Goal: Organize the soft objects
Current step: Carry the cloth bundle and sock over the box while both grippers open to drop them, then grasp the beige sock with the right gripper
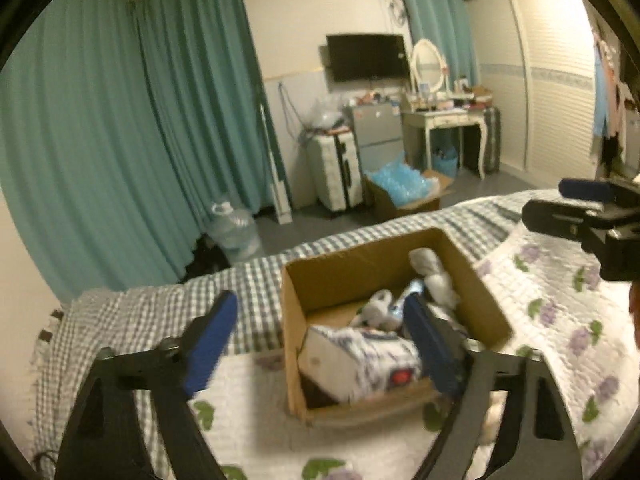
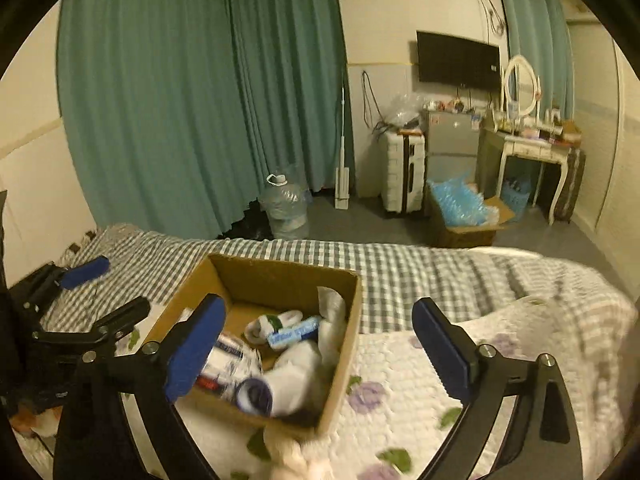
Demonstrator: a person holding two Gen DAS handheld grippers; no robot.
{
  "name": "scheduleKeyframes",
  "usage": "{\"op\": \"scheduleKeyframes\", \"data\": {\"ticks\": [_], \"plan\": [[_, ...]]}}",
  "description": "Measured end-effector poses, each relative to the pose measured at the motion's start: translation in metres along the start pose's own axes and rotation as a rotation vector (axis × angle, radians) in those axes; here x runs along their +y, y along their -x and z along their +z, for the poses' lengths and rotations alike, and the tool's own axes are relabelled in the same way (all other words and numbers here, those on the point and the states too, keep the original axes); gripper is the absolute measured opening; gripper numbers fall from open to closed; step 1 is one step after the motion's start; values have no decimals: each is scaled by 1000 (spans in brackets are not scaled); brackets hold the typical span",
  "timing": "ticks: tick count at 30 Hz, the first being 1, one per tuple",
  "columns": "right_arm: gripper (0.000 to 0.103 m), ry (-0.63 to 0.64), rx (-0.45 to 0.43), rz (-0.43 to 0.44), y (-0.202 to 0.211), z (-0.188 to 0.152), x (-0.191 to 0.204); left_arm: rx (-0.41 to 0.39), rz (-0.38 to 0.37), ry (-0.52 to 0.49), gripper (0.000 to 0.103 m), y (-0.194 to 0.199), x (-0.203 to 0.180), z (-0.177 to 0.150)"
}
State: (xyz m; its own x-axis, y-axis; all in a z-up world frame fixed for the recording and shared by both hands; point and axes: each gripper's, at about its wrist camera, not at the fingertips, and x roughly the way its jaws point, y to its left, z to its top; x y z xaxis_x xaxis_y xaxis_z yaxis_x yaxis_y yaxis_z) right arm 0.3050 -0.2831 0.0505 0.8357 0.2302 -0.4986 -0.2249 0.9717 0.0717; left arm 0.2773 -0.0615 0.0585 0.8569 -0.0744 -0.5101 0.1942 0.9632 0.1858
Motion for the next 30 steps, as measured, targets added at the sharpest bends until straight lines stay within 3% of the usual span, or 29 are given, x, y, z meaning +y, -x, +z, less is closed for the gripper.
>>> {"op": "scheduleKeyframes", "data": {"ticks": [6, 14, 20, 25, 30], "plan": [[101, 83, -8, -46, 74, -13, 26, -59, -4, 23, 89, 77, 8, -19], [101, 106, 9, -31, 112, -66, 43, -100, -46, 82, 89, 137, 15, -56], [101, 90, 80, -26, 80, -110, 39, -75, -12, 155, 89, 134, 17, -85], [101, 69, 192, 14, 25, -148, 34, -7, -1, 175, 89, 100, 14, -103], [101, 53, 250, 21, -20, -168, 30, 59, 0, 204, 89, 58, 8, -119]]}}
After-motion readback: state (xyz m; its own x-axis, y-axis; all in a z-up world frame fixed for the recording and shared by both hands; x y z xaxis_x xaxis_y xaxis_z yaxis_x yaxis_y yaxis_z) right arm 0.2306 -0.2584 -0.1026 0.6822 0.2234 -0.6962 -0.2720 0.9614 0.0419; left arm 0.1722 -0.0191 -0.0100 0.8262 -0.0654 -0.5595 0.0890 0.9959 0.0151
